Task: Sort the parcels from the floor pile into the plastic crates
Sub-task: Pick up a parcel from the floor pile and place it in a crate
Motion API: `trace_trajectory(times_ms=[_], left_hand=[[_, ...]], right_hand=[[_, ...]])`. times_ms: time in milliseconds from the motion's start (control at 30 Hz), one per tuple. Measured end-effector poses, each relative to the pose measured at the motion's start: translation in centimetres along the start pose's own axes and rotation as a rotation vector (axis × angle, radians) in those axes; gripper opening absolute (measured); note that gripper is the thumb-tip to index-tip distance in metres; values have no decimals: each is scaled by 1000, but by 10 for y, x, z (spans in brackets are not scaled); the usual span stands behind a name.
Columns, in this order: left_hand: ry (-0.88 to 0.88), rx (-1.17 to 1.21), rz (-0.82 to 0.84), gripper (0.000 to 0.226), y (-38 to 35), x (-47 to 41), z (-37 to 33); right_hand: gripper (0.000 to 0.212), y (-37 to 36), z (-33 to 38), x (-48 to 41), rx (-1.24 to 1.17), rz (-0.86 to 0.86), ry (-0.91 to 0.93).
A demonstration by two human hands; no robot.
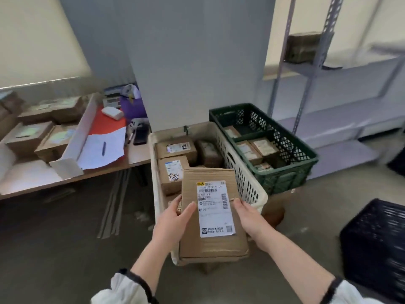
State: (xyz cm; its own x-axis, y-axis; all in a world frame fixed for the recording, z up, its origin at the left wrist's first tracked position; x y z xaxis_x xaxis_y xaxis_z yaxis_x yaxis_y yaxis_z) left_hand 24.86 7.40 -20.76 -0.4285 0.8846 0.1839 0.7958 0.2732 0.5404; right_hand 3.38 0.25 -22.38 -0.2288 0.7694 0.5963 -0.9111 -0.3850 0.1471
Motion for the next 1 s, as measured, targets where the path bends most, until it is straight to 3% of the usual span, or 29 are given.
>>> trace_trajectory(times_ms=[200,467,700,867,1000], left_hand=[[15,71,107,66,-61,-91,-25],[240,218,12,60,-106,-182,-2],[373,264,9,50,-114,-186,49],[435,192,78,82,-129,-171,78],[468,193,80,61,-137,-153,86]], right_hand=[[51,47,16,-77,-42,4,-79],[54,62,67,-201,178,111,-119],[55,14,34,-254,321,266,-202],[49,7,-3,-260,338,312,-255],[54,6,-13,-255,368,349,-249]])
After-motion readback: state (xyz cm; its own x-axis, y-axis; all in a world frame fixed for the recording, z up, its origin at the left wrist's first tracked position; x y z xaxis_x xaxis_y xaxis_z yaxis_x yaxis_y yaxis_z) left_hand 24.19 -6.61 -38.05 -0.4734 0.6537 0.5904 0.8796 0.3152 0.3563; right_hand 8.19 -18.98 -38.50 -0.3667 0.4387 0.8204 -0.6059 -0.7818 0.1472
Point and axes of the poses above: each hand's wrist, its own x-axis away from the middle knuckle, its own y-axis out of the back of the hand, z = x × y, the point moved 10 cm from there along -x, towards the middle knuckle, and after that the axes turned 7 degrees about -y, right-handed, at the moved point
